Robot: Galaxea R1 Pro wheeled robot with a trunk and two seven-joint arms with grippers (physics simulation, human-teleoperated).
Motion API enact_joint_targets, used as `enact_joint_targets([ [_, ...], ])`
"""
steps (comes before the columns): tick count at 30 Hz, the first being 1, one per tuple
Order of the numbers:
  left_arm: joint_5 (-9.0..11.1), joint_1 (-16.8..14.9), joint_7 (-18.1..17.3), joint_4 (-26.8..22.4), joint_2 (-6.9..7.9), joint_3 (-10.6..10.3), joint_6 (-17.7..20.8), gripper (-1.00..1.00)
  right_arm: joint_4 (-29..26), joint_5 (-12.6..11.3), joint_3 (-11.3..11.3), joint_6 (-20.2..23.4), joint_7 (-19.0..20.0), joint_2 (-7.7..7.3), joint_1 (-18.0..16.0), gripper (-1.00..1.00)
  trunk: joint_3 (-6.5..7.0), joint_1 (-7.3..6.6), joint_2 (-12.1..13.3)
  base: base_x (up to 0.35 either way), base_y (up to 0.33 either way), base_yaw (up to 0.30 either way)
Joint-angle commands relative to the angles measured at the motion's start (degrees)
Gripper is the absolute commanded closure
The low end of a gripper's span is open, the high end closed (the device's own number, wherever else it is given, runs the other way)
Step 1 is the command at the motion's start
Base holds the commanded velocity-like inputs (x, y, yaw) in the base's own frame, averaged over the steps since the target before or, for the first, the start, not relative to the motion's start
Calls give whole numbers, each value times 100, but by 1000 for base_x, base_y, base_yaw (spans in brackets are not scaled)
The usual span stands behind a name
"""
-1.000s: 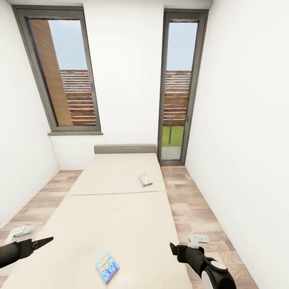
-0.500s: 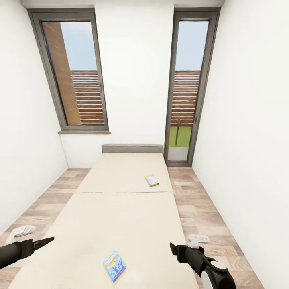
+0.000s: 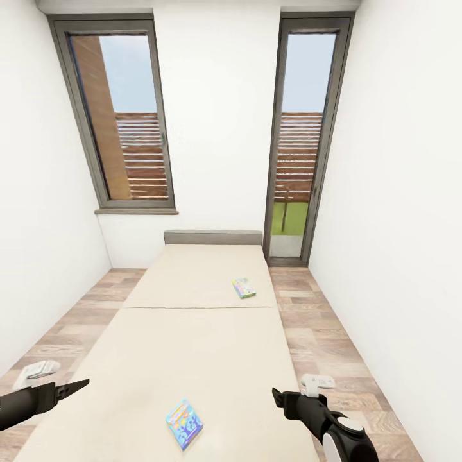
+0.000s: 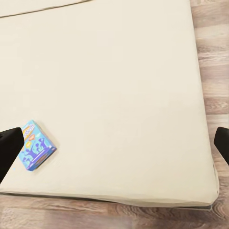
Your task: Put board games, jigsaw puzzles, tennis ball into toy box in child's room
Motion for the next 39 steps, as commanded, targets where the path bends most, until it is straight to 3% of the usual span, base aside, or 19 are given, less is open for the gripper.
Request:
enact_joint_targets([
  [1, -3, -6, -7, -1, -4, -16, 45, -100, -6, -35, -5, 27, -3, 1, -2, -100, -6, 3, -7, 0, 0, 2],
  [7, -5, -12, 321, -4, -103, -417, 51, -100, -25, -33, -11, 35, -3, -25, -3, -100, -6, 3, -7, 0, 0, 1],
  [13, 3, -70, 1026, -5, -287, -887, 61, -100, -40, -39, -20, 44, 3, -54, -3, -100, -6, 3, -7, 0, 0, 0],
  [20, 35, -192, 1849, 0, -603, -1101, 81, -100, -97, -40, -22, 53, 7, -76, -2, -100, -6, 3, -7, 0, 0, 0],
  [22, 30, -240, 1945, 1, -650, -1113, 86, -100, -111, -40, -22, 54, 7, -79, -2, -100, -6, 3, -7, 0, 0, 0],
  [30, 1, -994, 2532, 327, -831, -1156, 271, -100, -212, -41, -48, 63, 6, -95, 5, -100, -6, 3, -7, 0, 0, 0],
  [39, -19, -2188, 3326, 1468, -866, -1172, 472, -100, -258, -41, -78, 175, 13, -106, 0, -100, -6, 3, -7, 0, 0, 0],
])
